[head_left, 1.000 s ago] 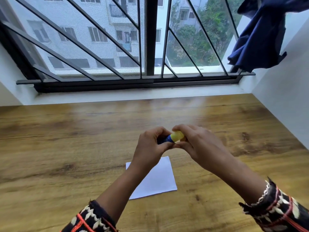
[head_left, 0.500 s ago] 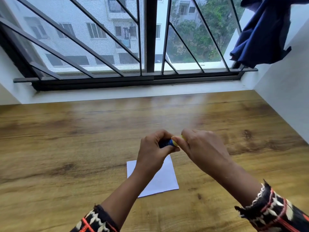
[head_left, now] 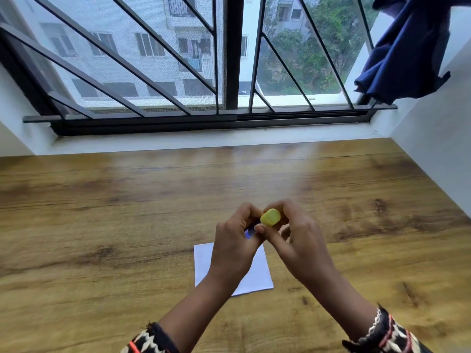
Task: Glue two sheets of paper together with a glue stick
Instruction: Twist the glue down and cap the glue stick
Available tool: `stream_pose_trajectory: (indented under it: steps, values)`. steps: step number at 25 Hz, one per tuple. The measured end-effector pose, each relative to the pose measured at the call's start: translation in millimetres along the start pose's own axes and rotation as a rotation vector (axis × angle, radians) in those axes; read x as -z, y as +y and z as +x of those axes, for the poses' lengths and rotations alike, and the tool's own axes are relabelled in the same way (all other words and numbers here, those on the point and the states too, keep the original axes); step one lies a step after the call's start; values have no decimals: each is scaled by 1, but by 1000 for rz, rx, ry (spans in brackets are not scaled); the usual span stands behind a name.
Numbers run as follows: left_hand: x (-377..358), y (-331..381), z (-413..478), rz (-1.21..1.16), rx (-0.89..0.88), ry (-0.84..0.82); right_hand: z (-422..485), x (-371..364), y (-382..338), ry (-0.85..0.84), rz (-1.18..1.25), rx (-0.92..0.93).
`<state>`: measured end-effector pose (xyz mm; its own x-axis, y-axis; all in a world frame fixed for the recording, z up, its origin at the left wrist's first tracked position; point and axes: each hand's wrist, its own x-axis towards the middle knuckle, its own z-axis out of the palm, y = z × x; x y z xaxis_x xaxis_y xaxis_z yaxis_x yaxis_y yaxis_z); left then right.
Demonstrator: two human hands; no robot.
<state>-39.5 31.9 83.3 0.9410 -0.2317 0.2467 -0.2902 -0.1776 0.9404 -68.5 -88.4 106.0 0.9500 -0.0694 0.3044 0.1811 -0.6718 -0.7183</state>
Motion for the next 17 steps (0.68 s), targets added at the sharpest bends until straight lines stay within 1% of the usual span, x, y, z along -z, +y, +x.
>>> stream_pose_trajectory:
  steps: [2,3,4,5,6,8,12,17]
  values:
    - [-4,-5,-4,135,-17,-54,-1,-4,4,30,70,-43]
    - [-4,-10,-5,264,-51,-82,-1,-3,7,44,80,-68]
    - [-4,-18,-7,446,-117,-86,0,0,13,60,83,-97]
    - [-4,-27,-9,636,-185,-77,1,4,20,82,79,-126]
    - [-1,-35,-11,791,-213,-64,3,10,28,107,61,-158]
    - [6,-48,-12,957,-182,-37,5,22,45,143,-2,-221]
    - [21,-62,-12,1076,-150,30,3,33,71,128,-57,-306]
    - [23,-62,-9,1062,-100,51,-9,15,82,10,-79,-335]
